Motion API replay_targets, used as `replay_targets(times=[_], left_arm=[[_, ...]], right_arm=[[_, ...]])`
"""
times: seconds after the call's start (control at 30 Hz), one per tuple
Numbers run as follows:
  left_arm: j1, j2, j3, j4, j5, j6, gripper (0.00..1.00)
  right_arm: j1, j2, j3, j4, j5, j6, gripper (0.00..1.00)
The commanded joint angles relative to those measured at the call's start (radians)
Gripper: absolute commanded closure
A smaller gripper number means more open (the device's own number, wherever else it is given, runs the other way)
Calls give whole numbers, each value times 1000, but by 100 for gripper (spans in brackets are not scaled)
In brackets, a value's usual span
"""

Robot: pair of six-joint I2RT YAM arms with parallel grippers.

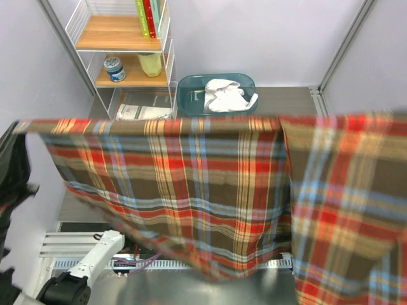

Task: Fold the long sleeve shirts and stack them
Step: Flatten the shirt out

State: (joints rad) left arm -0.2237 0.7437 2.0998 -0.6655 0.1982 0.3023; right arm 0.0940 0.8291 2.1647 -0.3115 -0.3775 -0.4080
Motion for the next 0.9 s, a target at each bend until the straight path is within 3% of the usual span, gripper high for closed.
replay_targets(times=[0.0, 0.13, 0.3, 0.4, 0.5, 0.67, 0.77, 0.87], left_arm=[[7, 144, -143, -30, -226, 40, 100], [7, 96, -521, 95, -172, 116, 100], [9, 100, -994, 295, -178, 170, 100], [9, 161, -1177, 428, -149, 216, 100], [15, 313, -1276, 593, -157, 271, 100], [47, 673, -1191, 690, -138, 267, 100], [50, 837, -1025, 612, -140, 259, 100], [50, 924, -875, 543, -161, 270, 100]], right_arm=[[1, 174, -196, 49, 120, -141, 99], [1, 162, -518, 114, 16, -176, 99], [1, 168, -964, 280, 2, -216, 99], [1, 228, -1142, 426, -24, -226, 99], [4, 358, -1210, 499, -32, -221, 99], [13, 646, -1182, 566, 8, -244, 96], [36, 792, -1075, 533, 70, -250, 87], [42, 867, -940, 454, 136, -241, 70]])
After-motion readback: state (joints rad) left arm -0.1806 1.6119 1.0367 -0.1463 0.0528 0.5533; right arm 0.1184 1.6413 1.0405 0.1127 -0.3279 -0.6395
